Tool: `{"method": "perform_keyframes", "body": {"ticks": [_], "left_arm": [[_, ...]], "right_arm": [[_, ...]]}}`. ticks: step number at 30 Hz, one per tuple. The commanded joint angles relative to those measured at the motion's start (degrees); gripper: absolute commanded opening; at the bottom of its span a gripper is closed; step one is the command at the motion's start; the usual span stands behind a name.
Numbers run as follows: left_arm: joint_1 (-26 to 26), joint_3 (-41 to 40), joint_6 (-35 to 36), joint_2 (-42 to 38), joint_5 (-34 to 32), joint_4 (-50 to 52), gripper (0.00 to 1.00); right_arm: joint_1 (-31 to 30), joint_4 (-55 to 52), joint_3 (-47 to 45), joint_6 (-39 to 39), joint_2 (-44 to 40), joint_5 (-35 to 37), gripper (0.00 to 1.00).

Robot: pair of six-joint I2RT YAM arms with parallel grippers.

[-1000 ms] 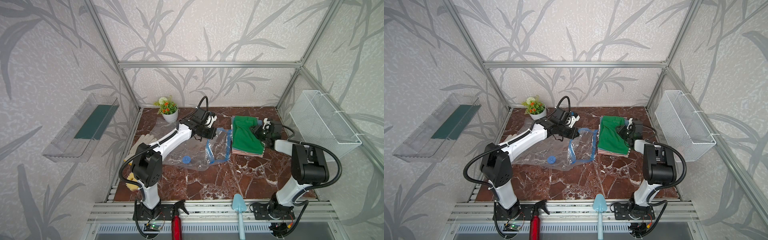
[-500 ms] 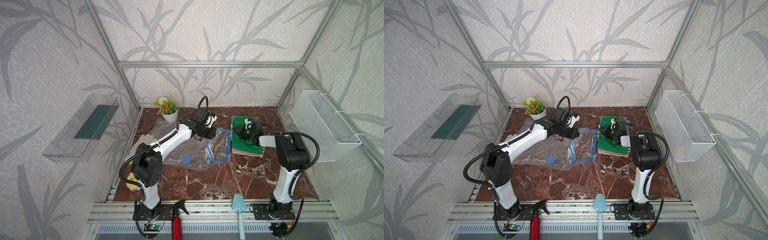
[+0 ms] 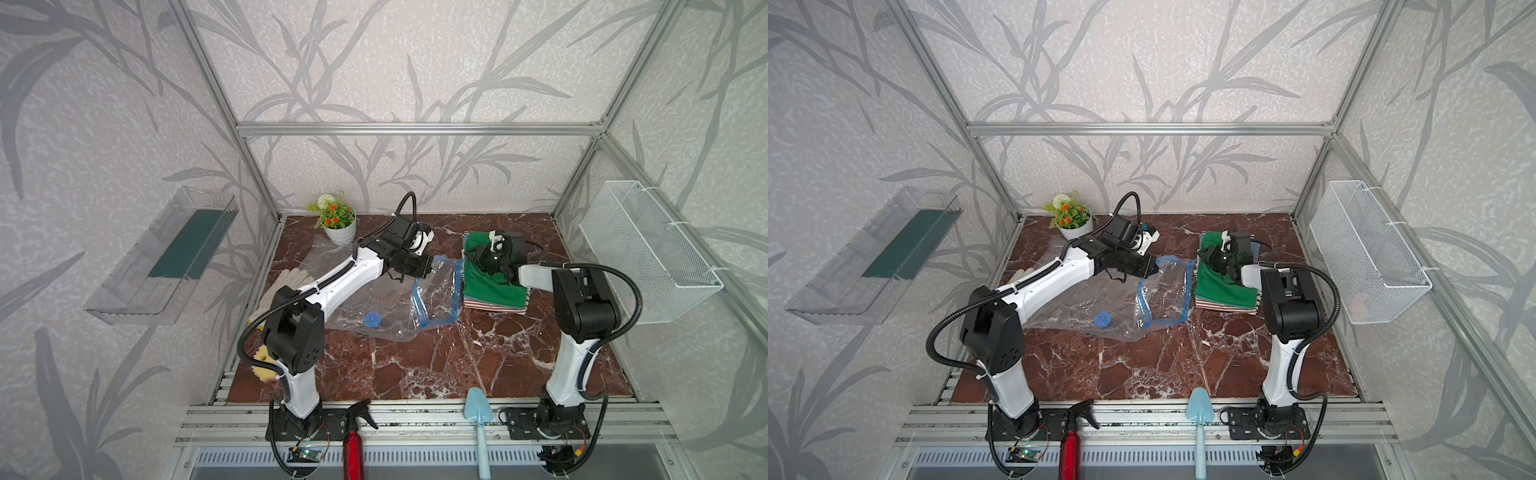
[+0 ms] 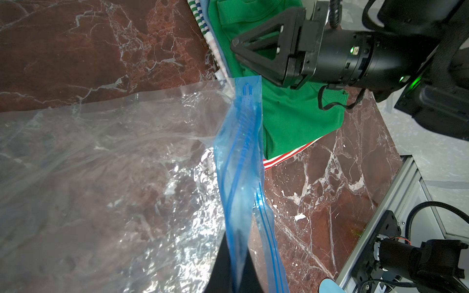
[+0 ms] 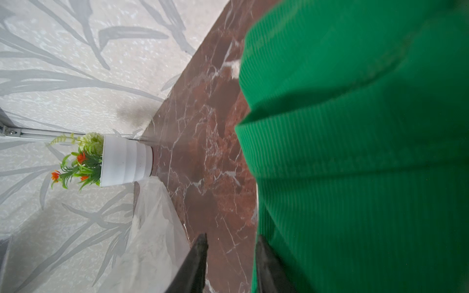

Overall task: Take the tank top out of the vacuum bag
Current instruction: Adjust the tank top.

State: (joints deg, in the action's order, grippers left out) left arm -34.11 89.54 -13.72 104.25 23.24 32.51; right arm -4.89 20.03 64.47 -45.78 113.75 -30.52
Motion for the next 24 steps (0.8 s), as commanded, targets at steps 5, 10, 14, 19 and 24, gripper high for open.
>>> {"method": "perform_keyframes", "body": {"ticks": [5, 10, 14, 19, 24], "left_arm": [[-0.3, 1.9, 1.8, -0.5, -1.4, 1.1, 0.00], [-0.3, 2.0, 2.3, -0.5, -1.5, 1.2, 0.00], [-0.3, 1.9, 2.6, -0.7, -2.0, 1.4, 0.00], [-0.3, 2.0, 2.6, -0.5, -1.9, 1.4, 0.00], [-0.3, 1.9, 3.0, -1.2, -2.3, 1.4, 0.00]], "right_arm": [[4.7, -0.6, 5.5, 2.0, 2.3, 1.5, 0.33], [7.8, -2.3, 9.5, 1.5, 7.2, 2.1, 0.34], [9.8, -2.9, 10.7, 2.7, 9.7, 3.4, 0.34], [11.8, 0.3, 9.7, 2.3, 11.3, 2.1, 0.34], [12.3, 5.0, 8.7, 0.7, 9.4, -2.5, 0.34]]}}
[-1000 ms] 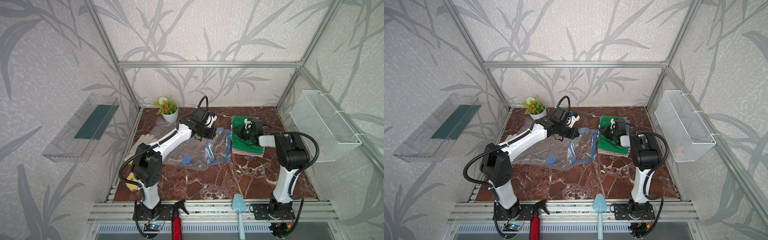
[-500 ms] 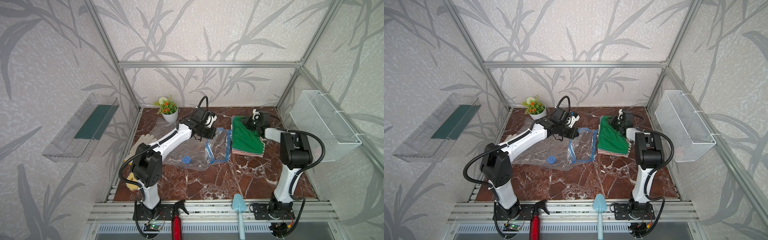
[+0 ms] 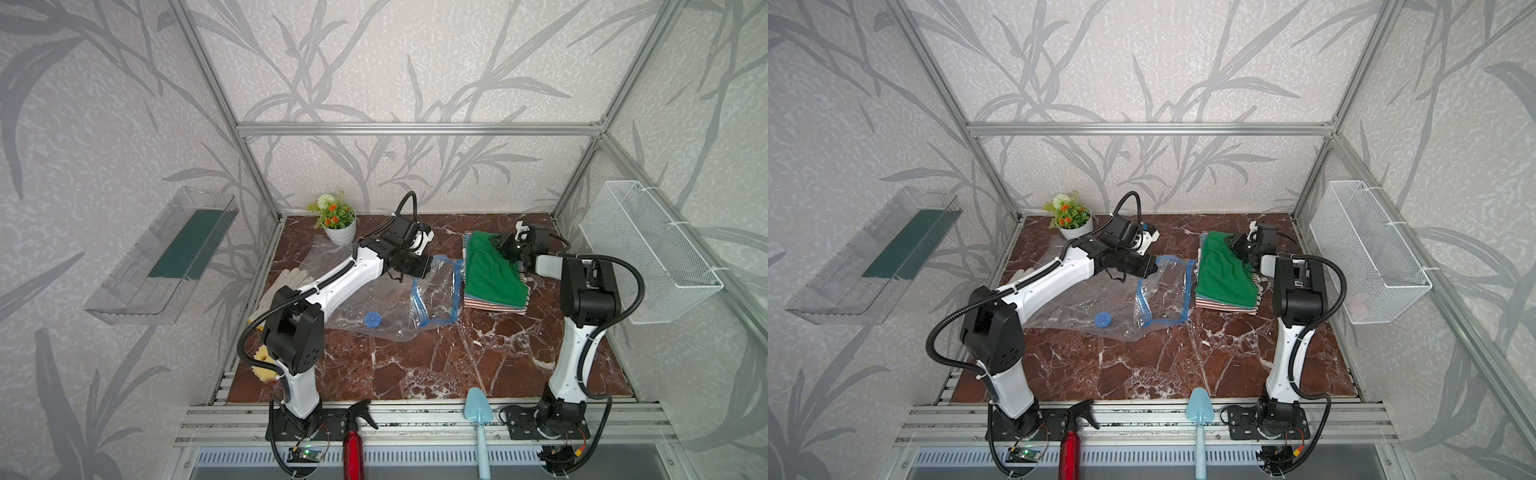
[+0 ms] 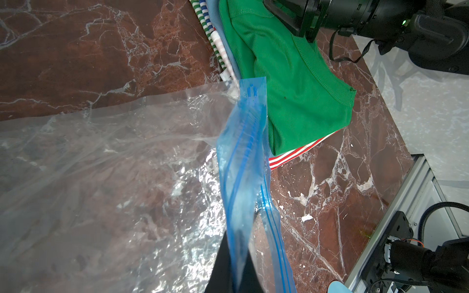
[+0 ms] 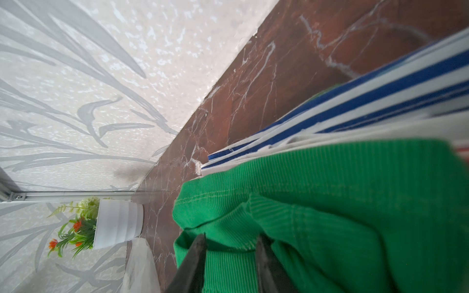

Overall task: Take the tank top out of the vacuum bag
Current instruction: Adjust the tank top.

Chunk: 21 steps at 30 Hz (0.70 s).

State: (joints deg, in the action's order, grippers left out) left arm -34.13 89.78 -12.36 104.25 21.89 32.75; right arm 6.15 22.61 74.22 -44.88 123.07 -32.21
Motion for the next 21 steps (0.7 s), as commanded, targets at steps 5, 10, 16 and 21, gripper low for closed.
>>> {"method": "perform_keyframes", "body": {"ticks": [5, 10, 16, 21], "left_arm": [[-0.1, 2.1, 2.9, -2.2, -1.9, 1.4, 0.00], [0.3, 5.8, 3.2, -2.3, -8.1, 3.2, 0.00], [0.3, 10.6, -1.4, -2.1, -13.7, 5.1, 0.00], [-0.2, 10.8, -4.9, -3.3, -13.8, 3.9, 0.00]], "right_arm": [[1.5, 3.1, -6.3, -0.2, -10.3, -1.1, 0.36], [1.5, -3.4, -13.1, -0.3, -23.7, -2.7, 0.39], [1.1, -19.6, -21.5, 7.2, -42.2, -2.9, 0.45], [0.6, -31.3, -28.3, 14.2, -57.2, -1.0, 0.57]]}}
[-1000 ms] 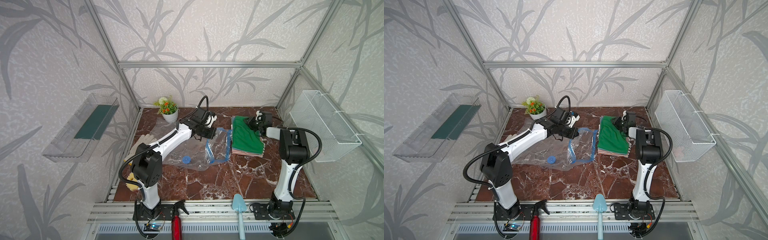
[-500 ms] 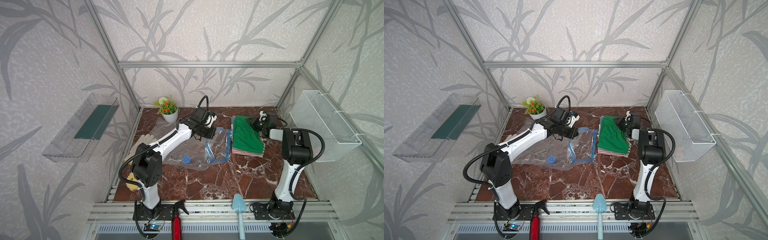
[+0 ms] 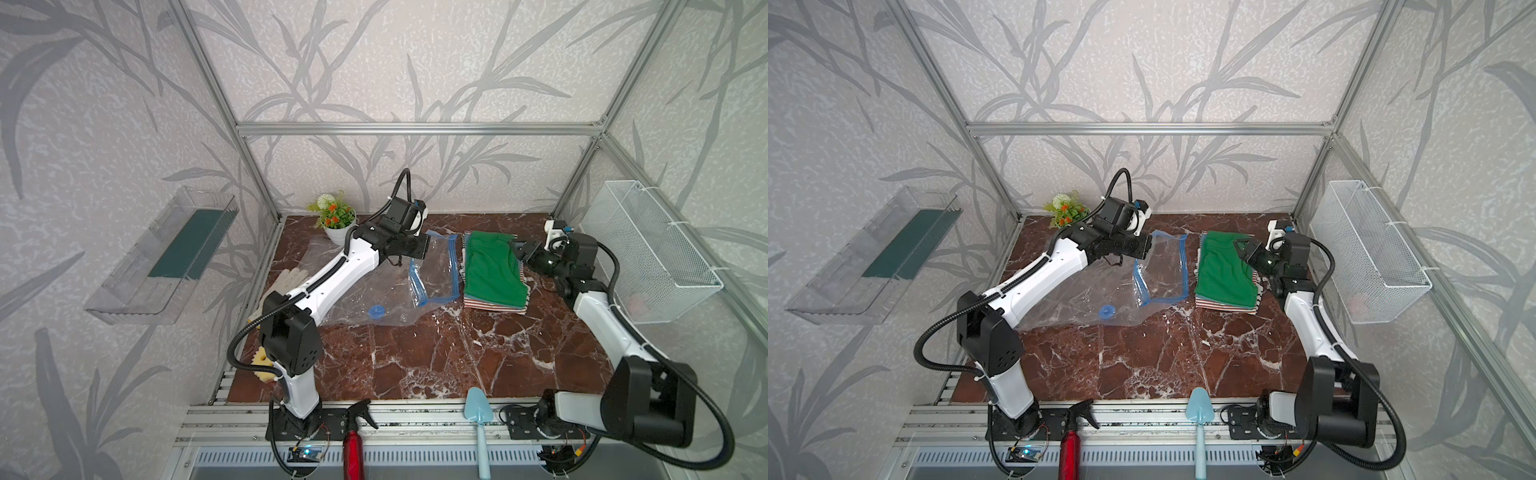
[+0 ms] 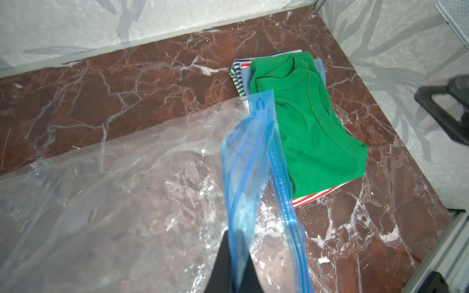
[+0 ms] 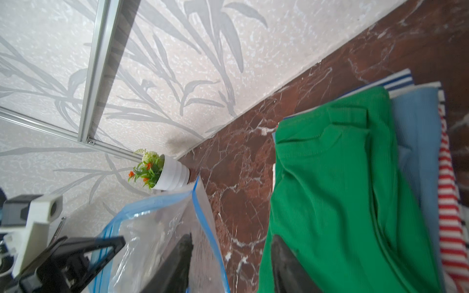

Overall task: Take the tank top out of the vacuum bag
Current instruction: Adjust the tank top, then place the vacuum bag at the center of the board.

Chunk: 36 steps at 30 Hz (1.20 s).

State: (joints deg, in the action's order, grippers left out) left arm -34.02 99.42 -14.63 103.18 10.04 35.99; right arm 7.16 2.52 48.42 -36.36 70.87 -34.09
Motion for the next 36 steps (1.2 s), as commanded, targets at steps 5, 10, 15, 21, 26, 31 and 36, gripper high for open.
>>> {"method": "perform_keyframes", "body": {"ticks": [5, 10, 15, 21, 26, 31, 36], "left_arm": [[-1.4, 2.5, -6.9, -2.2, -8.6, -0.3, 0.00], [-1.3, 9.9, -10.1, 3.1, -14.7, 0.5, 0.00], [-1.2, 20.4, -10.8, 10.2, -19.9, 4.5, 0.00], [-1.2, 24.3, -13.8, 13.5, -25.9, 4.3, 0.00], [-1.0, 26.4, -14.0, 16.6, -27.3, 5.4, 0.00], [-1.0, 26.4, -12.3, 18.4, -22.1, 6.3, 0.00], [-1.0, 25.0, -9.1, 19.1, -18.4, 6.5, 0.00]], "right_arm": [[-0.5, -20.2, -7.7, 9.2, -17.6, 1.7, 0.79], [-0.6, -26.8, -11.8, 10.1, -25.3, 0.4, 0.94], [-0.6, -32.6, -13.8, 11.6, -29.8, -2.3, 0.95], [-0.6, -34.1, -16.1, 10.2, -33.6, -4.6, 0.95], [-0.6, -35.4, -14.8, 10.9, -33.6, -5.2, 0.95], [-0.6, -36.6, -14.5, 12.3, -33.2, -4.1, 0.95], [-0.6, -39.5, -12.1, 13.8, -29.9, -0.2, 0.95]]}}
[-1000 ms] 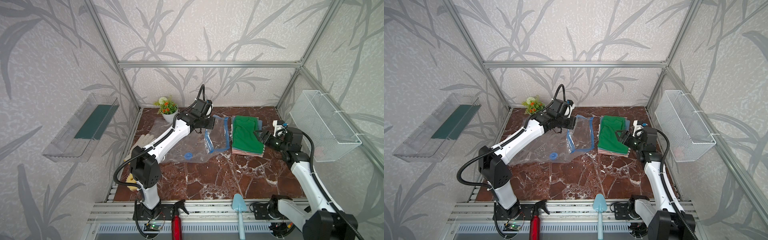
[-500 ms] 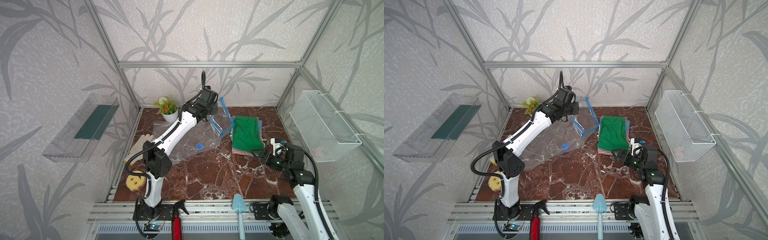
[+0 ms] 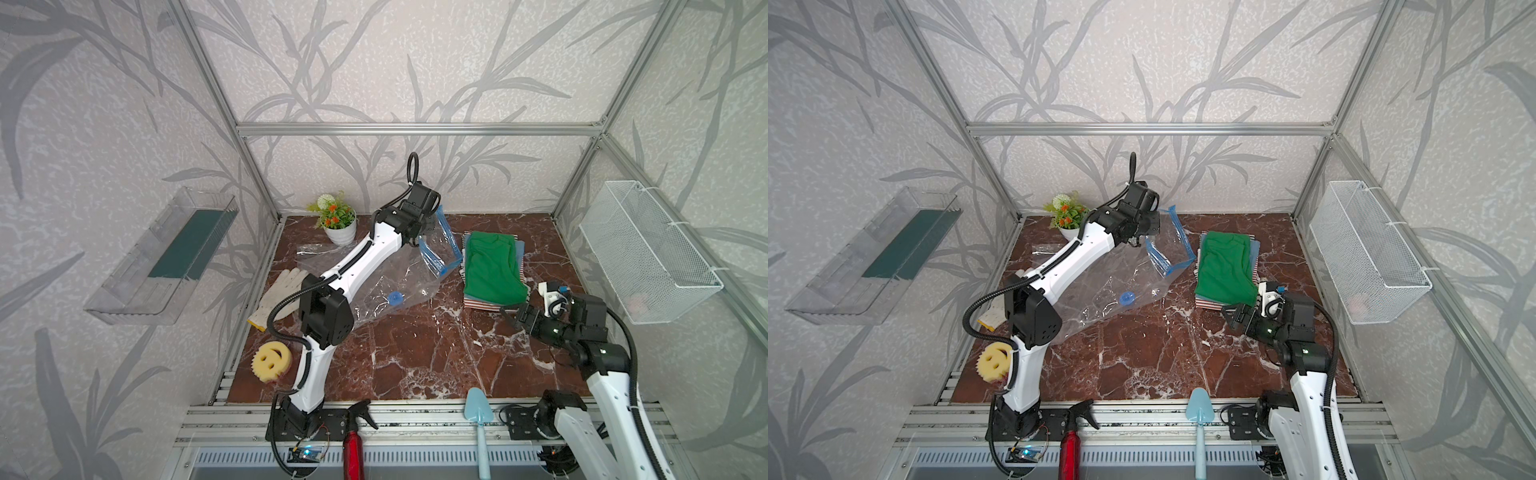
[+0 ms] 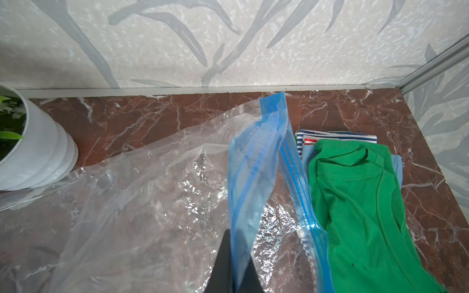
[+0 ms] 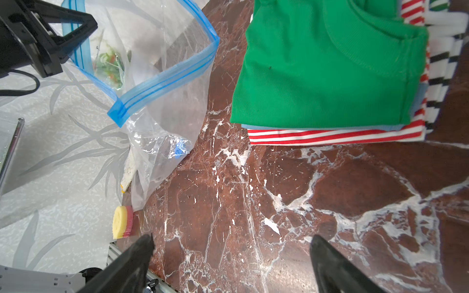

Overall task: Take the tank top out of the vacuum bag
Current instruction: Place the vacuum bag at the center of the board, then adjust the tank top at the center of the board.

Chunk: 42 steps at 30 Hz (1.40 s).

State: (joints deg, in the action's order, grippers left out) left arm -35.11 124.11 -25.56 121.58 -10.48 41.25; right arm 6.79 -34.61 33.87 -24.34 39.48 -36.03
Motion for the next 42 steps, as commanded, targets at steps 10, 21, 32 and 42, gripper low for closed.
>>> {"method": "perform_keyframes", "body": {"ticks": [10, 21, 32, 42], "left_arm": [[0.1, 0.3, 5.4, 2.0, 9.9, 0.4, 0.37], [0.1, 1.7, 7.5, -2.5, 16.9, 0.1, 0.64], [0.1, -6.3, 7.7, -18.5, 21.0, 4.4, 0.93], [0.2, -38.7, 2.6, -43.1, 21.3, -5.6, 0.95]], "right_arm": [[-6.2, 3.7, 1.8, -1.2, 15.5, 17.7, 0.87], [-9.5, 24.9, -0.8, -4.1, 32.2, 17.3, 0.81], [-10.9, 23.2, 6.4, 0.0, 46.1, 22.6, 0.80], [-10.5, 18.5, 14.4, 1.0, 52.7, 26.8, 0.82]]}}
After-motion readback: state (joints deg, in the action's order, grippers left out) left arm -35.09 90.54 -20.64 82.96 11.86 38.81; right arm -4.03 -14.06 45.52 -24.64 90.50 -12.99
